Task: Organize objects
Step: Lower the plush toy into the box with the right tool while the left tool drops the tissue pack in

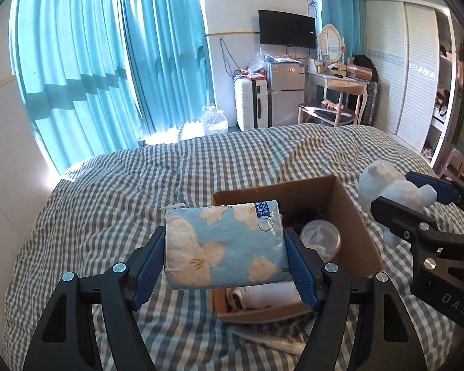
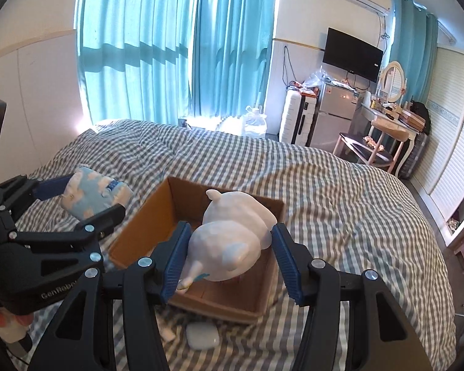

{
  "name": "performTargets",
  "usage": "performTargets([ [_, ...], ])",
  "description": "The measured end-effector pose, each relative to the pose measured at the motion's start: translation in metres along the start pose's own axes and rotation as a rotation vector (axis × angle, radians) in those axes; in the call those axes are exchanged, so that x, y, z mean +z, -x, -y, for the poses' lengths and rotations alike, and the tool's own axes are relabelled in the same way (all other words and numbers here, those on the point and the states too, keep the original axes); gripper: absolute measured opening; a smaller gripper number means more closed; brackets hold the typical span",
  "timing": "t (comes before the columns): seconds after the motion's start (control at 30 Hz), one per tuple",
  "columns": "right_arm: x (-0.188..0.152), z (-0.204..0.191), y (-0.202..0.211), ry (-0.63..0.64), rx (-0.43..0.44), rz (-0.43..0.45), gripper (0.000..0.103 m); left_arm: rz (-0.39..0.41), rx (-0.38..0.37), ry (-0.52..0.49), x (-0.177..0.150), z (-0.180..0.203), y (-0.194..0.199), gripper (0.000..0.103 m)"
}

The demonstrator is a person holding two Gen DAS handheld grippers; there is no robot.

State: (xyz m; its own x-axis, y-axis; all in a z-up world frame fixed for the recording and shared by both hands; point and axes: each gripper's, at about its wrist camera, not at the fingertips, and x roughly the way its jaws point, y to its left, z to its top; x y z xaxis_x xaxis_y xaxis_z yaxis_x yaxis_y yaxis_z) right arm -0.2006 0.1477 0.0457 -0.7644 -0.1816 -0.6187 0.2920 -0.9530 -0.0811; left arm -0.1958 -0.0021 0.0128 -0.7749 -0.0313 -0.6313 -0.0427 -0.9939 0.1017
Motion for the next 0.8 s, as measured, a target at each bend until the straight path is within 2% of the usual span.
performTargets([
  [0.33, 0.032, 0.017, -0.076, -0.021, 0.037, -0.059, 0.054, -0.064, -0.058, 0.006, 0.016, -0.003, -0.068, 0.075],
  [0.6, 0.023, 0.022, -0.148, -0.035, 0.077, -0.154, 0.054, -0.124, -0.1, -0.043, 0.003, 0.011, -0.125, 0.075],
  [0.8, 0.013, 0.023, -0.176, -0.021, 0.072, -0.185, 0.054, -0.151, -0.127, -0.065, -0.001, 0.021, -0.151, 0.075],
])
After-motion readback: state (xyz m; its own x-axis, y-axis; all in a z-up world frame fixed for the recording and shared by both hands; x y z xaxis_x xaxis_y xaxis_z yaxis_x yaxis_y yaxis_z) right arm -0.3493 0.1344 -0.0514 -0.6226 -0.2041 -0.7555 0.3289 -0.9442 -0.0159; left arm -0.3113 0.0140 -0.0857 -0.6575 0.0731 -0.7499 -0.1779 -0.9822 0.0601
